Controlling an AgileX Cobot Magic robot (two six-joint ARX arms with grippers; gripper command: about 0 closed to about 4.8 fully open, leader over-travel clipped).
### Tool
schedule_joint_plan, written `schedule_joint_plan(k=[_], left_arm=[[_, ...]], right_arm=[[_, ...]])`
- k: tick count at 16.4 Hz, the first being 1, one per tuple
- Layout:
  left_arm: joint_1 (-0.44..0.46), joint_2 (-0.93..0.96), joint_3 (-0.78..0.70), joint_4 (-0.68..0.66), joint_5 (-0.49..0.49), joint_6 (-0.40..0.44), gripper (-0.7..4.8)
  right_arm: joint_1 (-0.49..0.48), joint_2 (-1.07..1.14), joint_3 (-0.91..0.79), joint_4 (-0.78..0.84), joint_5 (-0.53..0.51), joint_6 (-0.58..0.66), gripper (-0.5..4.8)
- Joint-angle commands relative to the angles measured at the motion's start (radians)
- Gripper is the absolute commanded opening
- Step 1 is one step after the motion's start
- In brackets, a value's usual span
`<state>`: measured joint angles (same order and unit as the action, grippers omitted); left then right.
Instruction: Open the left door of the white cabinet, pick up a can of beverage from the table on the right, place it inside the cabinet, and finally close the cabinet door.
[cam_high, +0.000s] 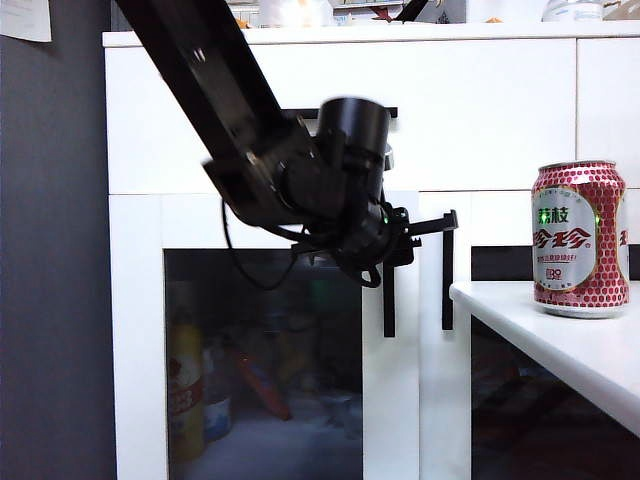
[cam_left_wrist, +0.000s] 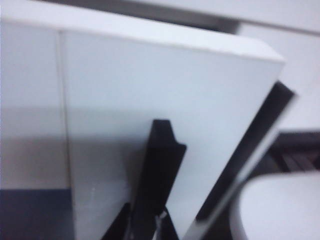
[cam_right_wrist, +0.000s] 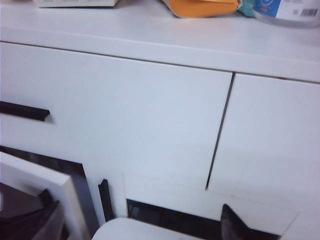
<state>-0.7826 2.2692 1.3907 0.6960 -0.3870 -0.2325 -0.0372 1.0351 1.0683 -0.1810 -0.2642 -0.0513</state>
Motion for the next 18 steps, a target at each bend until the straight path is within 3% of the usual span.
schedule_joint_plan(k=[1, 12, 18], left_arm=[[-0.041, -0.064, -0.094, 0.053, 0.033, -0.029, -0.05], [-0.060, -0.401, -0.540, 0.140, 0.034, -0.029, -0.05], [-0.072, -0.616, -0.734, 0.151, 0.032, -0.029, -0.05]], right_arm=[[0.000, -0.005, 0.004, -0.005, -0.004, -0.001, 4.00], [0.000, -0.004, 0.003, -0.091, -0.008, -0.001, 4.00], [0.016, -0.004, 0.003, -0.198, -0.090, -0.001, 4.00]])
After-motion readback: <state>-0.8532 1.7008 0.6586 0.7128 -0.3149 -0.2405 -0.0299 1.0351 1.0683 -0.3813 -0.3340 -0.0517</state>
